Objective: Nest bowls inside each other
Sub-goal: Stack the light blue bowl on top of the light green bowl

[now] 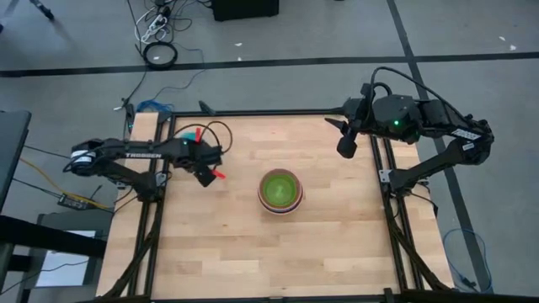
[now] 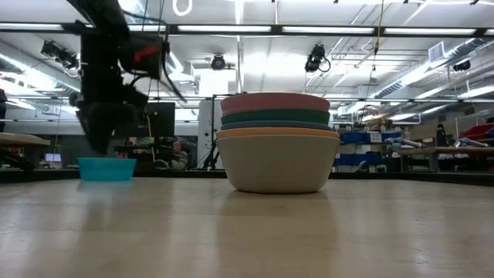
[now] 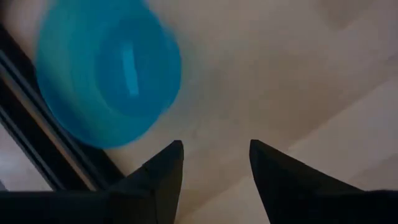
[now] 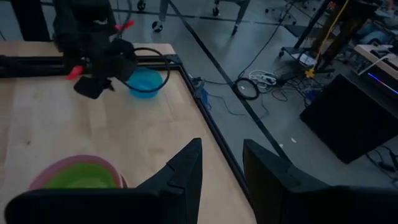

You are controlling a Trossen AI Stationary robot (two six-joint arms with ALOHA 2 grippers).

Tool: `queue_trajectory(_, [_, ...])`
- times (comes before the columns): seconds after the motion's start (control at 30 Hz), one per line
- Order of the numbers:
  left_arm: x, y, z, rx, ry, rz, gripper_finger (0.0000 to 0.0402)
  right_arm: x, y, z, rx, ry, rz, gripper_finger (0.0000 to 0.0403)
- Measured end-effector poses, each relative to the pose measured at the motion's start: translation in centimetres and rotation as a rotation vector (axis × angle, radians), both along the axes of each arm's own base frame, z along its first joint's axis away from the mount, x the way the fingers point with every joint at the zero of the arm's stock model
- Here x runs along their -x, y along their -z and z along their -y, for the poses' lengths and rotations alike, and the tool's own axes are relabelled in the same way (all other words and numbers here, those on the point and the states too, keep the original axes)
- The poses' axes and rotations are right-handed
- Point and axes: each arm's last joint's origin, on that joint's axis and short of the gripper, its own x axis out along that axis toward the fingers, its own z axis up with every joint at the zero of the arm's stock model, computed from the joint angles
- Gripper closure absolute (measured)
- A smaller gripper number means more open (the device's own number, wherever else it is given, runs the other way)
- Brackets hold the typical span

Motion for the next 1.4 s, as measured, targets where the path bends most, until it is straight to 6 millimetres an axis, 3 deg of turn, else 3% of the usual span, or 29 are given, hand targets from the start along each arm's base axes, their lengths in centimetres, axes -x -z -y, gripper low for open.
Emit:
queue_trajectory(0.33, [-0.2,0.5,-2.7,-0.010,-0.037,0.113,0.0209,0.0,0.0,0.0,0.006,-0.003,-0.003,0.0300])
queue_trajectory(0.77, [0.4,0.4,-4.5,-0.051,-0.075,0.053,0.0209,0.0,0.0,0.1,-0.007,0.009,0.006,0.0300])
queue_trajectory(1.13, [-0.3,3.4,-6.4,0.062,-0.073,-0.033,0.0210,0.0,0.0,0.1,-0.013,0.012,0.010,0.0300])
queue_trajectory(1.27, [-0.9,4.6,-6.7,0.121,-0.059,-0.015,0.0240,0.0,0.0,0.1,-0.013,0.013,0.010,0.0300])
queue_trajectory(1.4, [-1.2,5.1,-6.8,0.159,-0.032,-0.007,0.0335,0.0,0.0,0.1,-0.010,0.011,0.008,0.0300])
